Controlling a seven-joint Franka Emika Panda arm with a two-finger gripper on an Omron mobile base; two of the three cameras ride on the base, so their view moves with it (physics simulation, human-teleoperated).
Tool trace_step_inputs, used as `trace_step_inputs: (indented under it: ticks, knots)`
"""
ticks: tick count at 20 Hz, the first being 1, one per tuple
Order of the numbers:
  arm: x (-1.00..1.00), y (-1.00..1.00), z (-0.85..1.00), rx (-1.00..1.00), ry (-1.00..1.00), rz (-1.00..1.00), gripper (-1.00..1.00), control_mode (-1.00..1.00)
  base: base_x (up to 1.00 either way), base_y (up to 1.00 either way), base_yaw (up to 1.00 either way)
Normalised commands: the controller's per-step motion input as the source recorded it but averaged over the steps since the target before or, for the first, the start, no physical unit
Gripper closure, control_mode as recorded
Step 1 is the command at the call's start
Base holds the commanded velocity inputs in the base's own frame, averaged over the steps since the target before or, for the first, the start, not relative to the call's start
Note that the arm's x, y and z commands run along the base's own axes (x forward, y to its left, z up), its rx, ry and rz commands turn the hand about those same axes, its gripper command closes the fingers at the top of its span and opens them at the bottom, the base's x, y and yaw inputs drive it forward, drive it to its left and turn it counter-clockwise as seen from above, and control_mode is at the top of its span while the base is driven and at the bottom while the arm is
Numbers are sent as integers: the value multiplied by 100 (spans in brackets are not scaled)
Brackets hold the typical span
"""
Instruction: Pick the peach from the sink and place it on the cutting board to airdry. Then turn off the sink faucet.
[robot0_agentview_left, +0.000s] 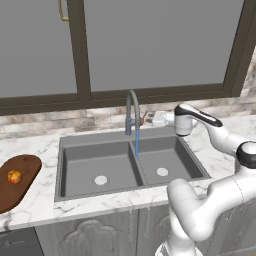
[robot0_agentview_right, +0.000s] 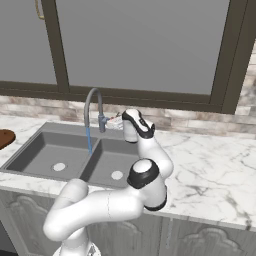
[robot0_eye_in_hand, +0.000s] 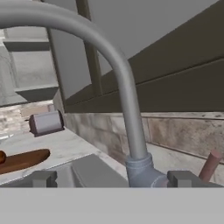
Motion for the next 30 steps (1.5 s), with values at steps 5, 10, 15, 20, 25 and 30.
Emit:
trace_step_inputs:
  ticks: [5, 10, 15, 20, 25, 30]
  knots:
    - [26, 0, -13, 0, 0, 0, -100, -100, 0, 0, 0]
    - [27, 0, -5, 0, 0, 0, -100, -100, 0, 0, 0]
    - [32, 0, 0, 0, 0, 0, -100, -100, 0, 0, 0]
    - [33, 0, 0, 0, 0, 0, -100, -100, 0, 0, 0]
    - [24, 13, 0, 0, 0, 0, -100, -100, 0, 0, 0]
    - [10, 65, 0, 0, -5, 1, -100, -100, 0, 0, 0]
